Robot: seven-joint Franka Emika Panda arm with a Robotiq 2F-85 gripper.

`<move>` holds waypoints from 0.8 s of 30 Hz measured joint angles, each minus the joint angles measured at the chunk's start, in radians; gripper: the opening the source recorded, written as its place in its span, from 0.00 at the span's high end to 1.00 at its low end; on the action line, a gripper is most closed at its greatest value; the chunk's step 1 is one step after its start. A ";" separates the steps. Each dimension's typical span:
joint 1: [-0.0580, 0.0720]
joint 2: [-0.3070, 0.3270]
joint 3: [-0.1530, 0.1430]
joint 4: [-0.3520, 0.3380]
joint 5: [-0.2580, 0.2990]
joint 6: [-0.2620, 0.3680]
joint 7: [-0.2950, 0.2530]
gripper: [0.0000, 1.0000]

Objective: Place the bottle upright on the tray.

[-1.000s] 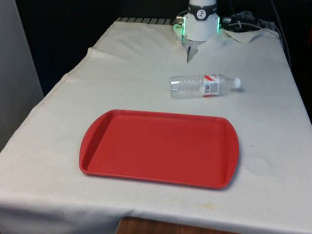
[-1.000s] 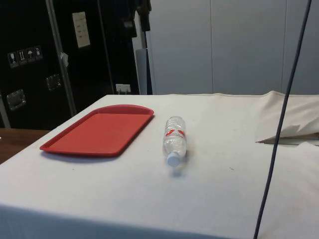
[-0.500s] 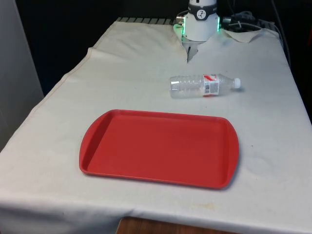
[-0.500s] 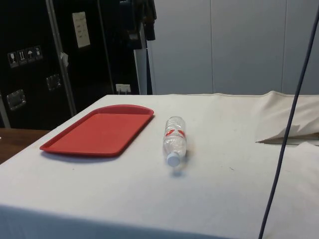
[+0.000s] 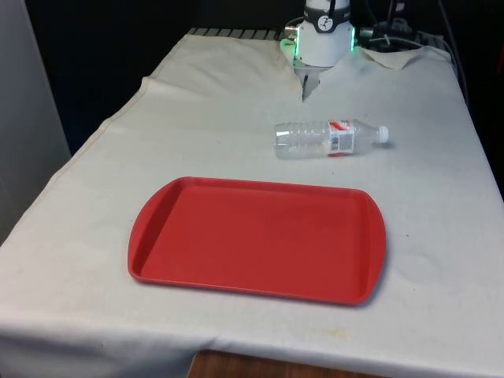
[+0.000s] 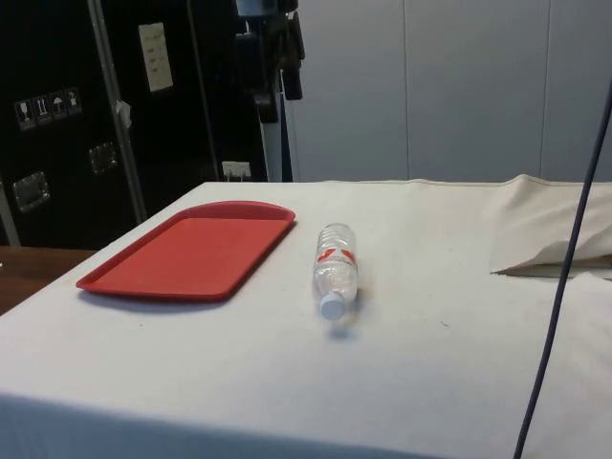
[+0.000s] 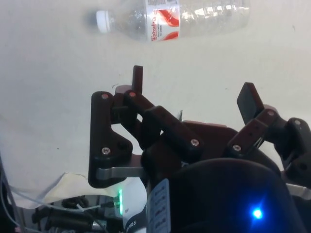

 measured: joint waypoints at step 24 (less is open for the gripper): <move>0.003 0.018 0.011 -0.008 -0.013 0.004 -0.016 0.00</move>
